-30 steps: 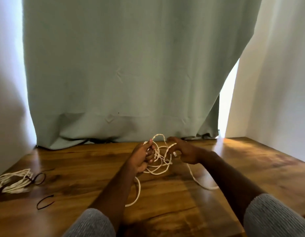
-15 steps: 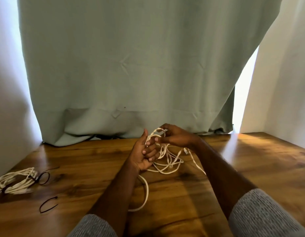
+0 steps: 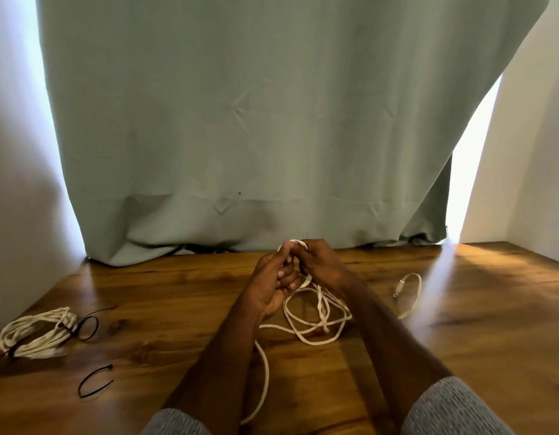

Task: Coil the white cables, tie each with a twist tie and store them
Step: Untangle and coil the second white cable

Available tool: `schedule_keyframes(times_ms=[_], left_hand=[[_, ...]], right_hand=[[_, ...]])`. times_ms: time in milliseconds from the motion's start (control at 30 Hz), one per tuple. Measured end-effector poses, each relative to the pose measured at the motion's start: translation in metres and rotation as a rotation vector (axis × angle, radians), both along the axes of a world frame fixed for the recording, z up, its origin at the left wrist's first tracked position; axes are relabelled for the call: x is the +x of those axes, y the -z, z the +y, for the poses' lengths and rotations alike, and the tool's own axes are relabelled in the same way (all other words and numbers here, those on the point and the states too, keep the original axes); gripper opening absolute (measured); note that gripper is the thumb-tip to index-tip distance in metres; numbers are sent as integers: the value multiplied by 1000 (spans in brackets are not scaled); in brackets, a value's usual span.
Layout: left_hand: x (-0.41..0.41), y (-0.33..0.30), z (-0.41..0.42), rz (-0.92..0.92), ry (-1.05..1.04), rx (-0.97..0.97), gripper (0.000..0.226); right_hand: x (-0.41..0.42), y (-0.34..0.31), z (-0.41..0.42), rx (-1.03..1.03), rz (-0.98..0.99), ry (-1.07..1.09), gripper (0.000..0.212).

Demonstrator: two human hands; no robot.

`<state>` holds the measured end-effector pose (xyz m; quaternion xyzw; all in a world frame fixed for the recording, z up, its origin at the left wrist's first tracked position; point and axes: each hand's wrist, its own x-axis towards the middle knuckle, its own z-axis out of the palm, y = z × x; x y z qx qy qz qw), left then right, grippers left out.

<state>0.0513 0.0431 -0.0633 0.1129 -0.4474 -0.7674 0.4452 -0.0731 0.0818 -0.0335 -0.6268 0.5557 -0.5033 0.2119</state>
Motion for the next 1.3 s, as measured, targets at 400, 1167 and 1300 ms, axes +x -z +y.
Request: schedule_keyframes(times_ms=[400,1167,1300], left_hand=[[7,8,-17,115,316,56,36],[26,-28,-12,513,189,99,42],[18,-34,-7,459,97,96,47]], right_hand=[[-17,13,-5,-83,-66,-83,29],[-13,-29,26,290,484,-36,27],[2,-29,22,387,835,-63,18]])
